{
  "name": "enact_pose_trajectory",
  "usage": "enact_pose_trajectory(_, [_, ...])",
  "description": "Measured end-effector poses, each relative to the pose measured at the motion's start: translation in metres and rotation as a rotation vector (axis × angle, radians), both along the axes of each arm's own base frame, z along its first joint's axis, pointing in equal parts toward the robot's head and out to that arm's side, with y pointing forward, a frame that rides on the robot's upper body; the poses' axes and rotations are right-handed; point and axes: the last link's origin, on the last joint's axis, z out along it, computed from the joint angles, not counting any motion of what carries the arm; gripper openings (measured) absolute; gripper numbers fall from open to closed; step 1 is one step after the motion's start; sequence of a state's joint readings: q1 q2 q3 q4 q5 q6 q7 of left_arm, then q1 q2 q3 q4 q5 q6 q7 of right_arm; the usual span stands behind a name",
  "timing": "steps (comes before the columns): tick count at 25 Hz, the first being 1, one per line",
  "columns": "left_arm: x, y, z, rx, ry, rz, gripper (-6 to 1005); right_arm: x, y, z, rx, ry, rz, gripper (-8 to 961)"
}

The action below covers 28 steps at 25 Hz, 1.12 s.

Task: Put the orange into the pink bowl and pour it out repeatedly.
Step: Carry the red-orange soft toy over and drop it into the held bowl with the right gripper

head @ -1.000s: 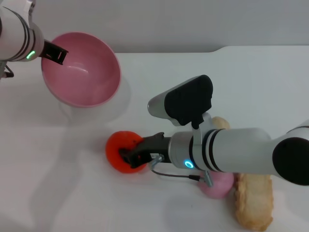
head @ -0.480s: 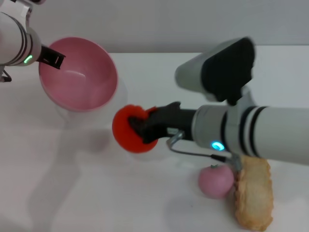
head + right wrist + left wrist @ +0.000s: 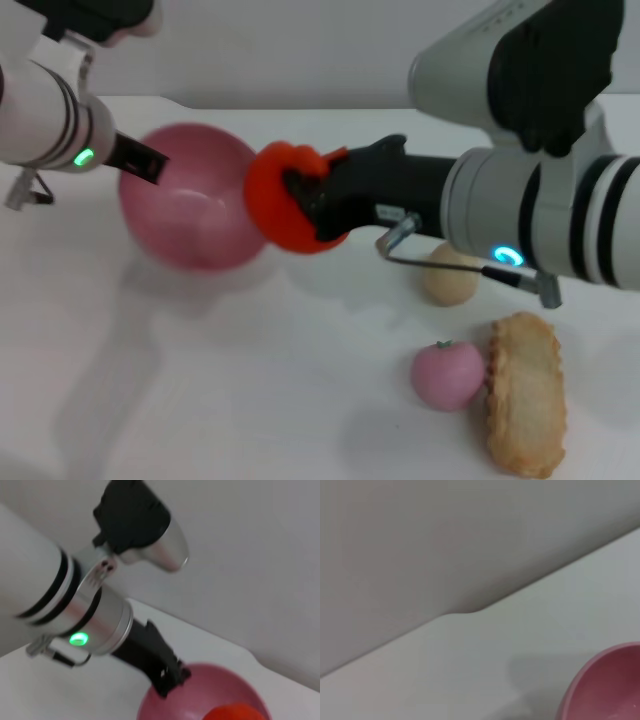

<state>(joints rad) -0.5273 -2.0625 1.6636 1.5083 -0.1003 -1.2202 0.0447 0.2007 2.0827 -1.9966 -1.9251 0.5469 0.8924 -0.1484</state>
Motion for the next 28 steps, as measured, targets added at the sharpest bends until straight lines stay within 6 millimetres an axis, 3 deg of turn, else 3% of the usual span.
enact_pose_trajectory(11, [0.021,-0.015,-0.034,-0.158,-0.082,-0.074,50,0.021,0.017,-0.006,0.012,-0.024,-0.064,76])
enact_pose_trajectory(22, [0.035,-0.017,-0.039,-0.195,-0.087,-0.109,58,0.024,0.017,-0.018,-0.014,-0.015,-0.09,107])
enact_pose_trajectory(26, [0.034,-0.02,-0.041,-0.211,-0.083,-0.104,60,0.024,0.018,-0.018,-0.01,-0.019,-0.09,334])
enact_pose_trajectory(28, [0.035,-0.02,-0.041,-0.219,-0.086,-0.103,61,0.025,0.018,-0.018,-0.008,-0.022,-0.09,398])
